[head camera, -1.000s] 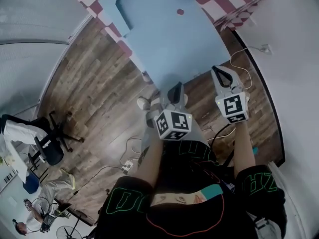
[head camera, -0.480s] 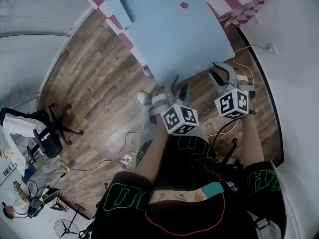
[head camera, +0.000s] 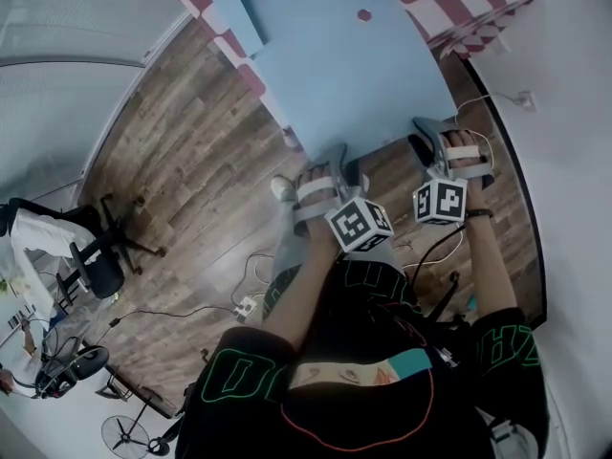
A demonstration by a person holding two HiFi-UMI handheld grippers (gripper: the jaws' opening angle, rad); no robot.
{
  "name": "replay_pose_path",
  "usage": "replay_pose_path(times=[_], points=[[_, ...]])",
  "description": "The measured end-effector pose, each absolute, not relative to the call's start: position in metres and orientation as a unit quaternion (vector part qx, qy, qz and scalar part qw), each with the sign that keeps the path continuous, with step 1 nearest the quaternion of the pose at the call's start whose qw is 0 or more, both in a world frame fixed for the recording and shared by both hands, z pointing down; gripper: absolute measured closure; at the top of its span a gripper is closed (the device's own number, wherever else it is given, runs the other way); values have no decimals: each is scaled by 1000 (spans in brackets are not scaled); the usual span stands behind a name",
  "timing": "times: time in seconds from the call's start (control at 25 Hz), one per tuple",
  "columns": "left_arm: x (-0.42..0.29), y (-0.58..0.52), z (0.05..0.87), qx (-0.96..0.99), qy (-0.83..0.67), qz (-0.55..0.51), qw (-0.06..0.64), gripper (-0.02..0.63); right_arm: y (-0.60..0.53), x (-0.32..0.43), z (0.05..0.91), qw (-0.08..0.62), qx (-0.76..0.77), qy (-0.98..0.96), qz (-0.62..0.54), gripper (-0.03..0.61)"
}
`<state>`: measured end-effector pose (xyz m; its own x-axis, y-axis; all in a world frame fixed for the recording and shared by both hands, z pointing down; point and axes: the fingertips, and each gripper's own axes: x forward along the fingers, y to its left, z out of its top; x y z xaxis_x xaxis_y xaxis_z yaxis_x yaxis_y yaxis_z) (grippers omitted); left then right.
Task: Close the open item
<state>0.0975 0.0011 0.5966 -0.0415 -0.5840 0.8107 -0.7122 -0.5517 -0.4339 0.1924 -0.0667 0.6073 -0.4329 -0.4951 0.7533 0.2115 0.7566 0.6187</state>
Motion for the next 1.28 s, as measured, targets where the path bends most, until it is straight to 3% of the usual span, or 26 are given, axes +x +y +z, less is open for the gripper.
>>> replay_pose_path(times=[0.12, 0.2, 0.6, 1.28], points=[[97, 1, 594, 687, -471, 550, 61, 439, -68, 190, 606, 520, 96, -770, -358, 425], [98, 2, 593, 687, -467, 554, 56, 446, -69, 189, 601, 515, 100, -767, -370, 492], [101, -4, 555, 704, -456, 543, 40, 464, -69, 185, 559, 477, 134, -788, -367, 529], [80, -44, 476, 719, -448, 530, -35, 579, -100, 164, 477, 424, 149, -781, -433, 558]])
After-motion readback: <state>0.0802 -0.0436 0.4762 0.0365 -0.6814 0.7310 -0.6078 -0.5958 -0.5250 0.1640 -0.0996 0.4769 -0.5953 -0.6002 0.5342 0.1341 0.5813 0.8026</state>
